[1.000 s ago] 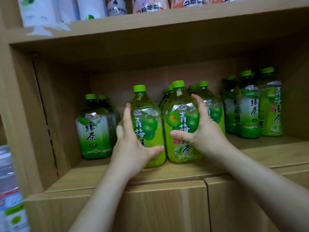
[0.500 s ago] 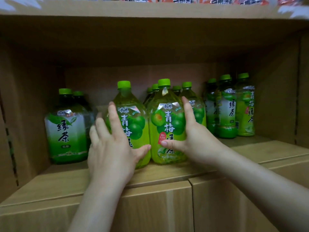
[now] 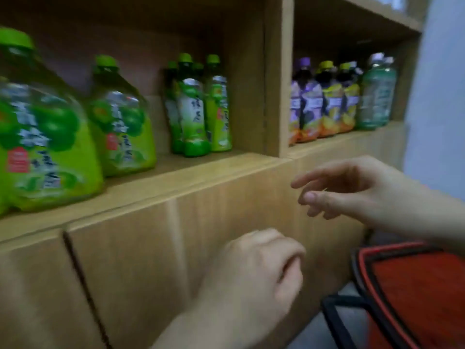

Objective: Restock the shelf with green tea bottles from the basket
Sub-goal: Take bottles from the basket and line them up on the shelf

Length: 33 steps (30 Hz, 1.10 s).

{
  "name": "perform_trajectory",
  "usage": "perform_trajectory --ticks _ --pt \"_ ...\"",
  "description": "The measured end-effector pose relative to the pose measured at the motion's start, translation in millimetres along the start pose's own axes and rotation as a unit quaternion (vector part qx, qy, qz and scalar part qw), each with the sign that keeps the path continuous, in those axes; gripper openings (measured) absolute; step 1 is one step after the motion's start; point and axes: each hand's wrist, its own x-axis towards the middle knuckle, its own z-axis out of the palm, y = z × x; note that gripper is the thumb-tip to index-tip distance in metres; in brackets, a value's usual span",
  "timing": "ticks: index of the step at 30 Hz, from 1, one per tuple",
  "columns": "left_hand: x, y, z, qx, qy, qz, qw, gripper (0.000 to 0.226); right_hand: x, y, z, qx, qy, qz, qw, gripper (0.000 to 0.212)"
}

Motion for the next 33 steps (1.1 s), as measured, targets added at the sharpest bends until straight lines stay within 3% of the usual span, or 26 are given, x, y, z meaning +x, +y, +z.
perform_trajectory --ticks 6,10,14,20,25,33 --pt "29.8 47.5 136.5 0.001 -0.207 -0.067 0.976 0.036 -90.8 132.4 -64.7 -0.161 -0.076 0.163 0.97 0.028" --pt "39.7 73.0 193.3 0.108 -0.292 -0.12 0.943 0.066 -132.9 196.6 -79.2 -0.163 -0.023 0.225 0.96 0.033" --pt "47.8 82.4 212.2 0.193 -0.299 -0.129 0.926 0.072 -166.1 241.1 -66.3 -0.16 0.004 0.287 0.945 0.028" --pt "58.3 64.3 215.1 0.157 -0.298 -0.15 0.93 0.074 -175.9 251.5 -47.0 -0.17 -0.136 0.264 0.94 0.033" --pt "70.7 33.6 208.7 0.169 -0.313 -0.141 0.924 0.07 -170.9 257.5 -73.2 -0.183 -0.173 0.28 0.926 0.047" --pt "68.1 24.1 217.9 0.213 -0.235 -0.078 0.945 0.035 -171.3 318.5 -80.2 -0.25 -0.298 0.358 0.848 0.07"
